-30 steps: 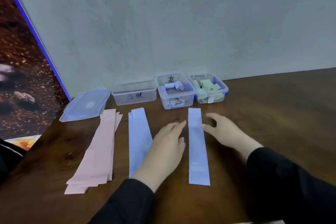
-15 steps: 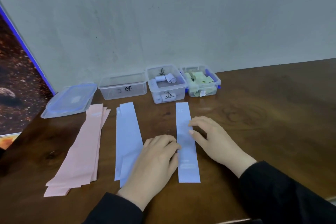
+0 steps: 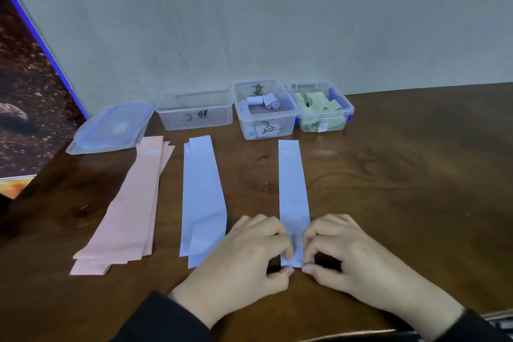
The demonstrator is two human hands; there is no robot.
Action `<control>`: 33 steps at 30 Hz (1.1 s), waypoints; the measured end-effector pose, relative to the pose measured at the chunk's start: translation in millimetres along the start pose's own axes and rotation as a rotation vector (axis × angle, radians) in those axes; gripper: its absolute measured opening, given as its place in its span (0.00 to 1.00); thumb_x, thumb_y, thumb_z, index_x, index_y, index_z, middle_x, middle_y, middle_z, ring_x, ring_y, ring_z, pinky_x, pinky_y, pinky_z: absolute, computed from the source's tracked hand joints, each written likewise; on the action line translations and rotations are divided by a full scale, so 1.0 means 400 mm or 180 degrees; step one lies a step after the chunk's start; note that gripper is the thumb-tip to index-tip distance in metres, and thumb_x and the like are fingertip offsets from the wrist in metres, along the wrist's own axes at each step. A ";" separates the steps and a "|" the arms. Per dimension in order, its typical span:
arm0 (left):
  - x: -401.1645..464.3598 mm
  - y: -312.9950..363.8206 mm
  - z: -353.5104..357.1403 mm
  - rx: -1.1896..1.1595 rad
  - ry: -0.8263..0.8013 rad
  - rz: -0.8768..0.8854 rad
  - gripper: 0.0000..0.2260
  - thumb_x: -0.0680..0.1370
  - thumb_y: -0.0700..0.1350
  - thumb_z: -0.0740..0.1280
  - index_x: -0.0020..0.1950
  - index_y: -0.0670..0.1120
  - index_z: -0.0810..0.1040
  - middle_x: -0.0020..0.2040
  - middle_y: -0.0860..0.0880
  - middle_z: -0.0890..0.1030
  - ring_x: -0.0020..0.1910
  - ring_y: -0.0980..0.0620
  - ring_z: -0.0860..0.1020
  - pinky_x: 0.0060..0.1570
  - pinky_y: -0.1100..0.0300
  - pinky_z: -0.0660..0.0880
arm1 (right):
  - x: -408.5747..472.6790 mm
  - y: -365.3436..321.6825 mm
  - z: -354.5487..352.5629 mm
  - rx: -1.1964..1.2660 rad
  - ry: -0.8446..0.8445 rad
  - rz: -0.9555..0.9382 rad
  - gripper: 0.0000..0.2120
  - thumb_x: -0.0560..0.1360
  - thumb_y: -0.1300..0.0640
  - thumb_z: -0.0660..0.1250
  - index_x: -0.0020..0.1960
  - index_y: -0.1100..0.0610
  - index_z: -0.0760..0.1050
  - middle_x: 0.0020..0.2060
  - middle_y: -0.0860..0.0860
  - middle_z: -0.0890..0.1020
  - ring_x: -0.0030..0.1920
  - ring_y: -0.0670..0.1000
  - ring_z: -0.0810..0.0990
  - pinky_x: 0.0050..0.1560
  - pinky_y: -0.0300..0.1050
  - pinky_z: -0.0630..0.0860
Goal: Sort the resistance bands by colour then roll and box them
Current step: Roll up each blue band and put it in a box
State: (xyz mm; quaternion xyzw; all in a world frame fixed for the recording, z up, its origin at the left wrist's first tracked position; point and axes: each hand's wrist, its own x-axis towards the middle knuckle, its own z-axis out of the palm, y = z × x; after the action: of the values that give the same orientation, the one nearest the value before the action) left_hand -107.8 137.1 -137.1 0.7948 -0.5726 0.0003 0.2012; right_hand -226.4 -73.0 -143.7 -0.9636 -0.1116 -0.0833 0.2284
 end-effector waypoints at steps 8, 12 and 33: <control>0.004 0.013 0.002 -0.0039 0.0063 -0.0161 0.07 0.81 0.52 0.60 0.46 0.54 0.76 0.49 0.60 0.72 0.51 0.58 0.68 0.53 0.64 0.65 | 0.005 -0.002 0.004 -0.0098 0.0161 0.0022 0.02 0.81 0.47 0.65 0.49 0.42 0.76 0.49 0.35 0.76 0.55 0.41 0.76 0.64 0.43 0.67; 0.012 0.019 0.006 -0.0104 0.0129 -0.0320 0.05 0.80 0.51 0.62 0.45 0.54 0.75 0.47 0.60 0.72 0.50 0.59 0.68 0.51 0.64 0.68 | 0.009 -0.003 0.005 -0.0127 0.0139 0.0026 0.05 0.81 0.51 0.64 0.49 0.42 0.76 0.49 0.35 0.75 0.55 0.41 0.75 0.62 0.43 0.68; 0.009 0.000 0.013 0.0278 0.0392 -0.0187 0.09 0.79 0.51 0.61 0.43 0.53 0.79 0.43 0.58 0.71 0.45 0.58 0.69 0.47 0.63 0.66 | 0.020 0.005 0.001 -0.0100 0.0265 -0.0042 0.05 0.80 0.46 0.66 0.49 0.42 0.80 0.45 0.37 0.77 0.47 0.42 0.76 0.50 0.45 0.74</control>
State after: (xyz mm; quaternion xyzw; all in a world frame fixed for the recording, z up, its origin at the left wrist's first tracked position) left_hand -107.8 132.1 -140.8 0.8177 -0.5350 0.0682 0.2011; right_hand -218.2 -73.3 -143.3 -0.9620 -0.1071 -0.1266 0.2170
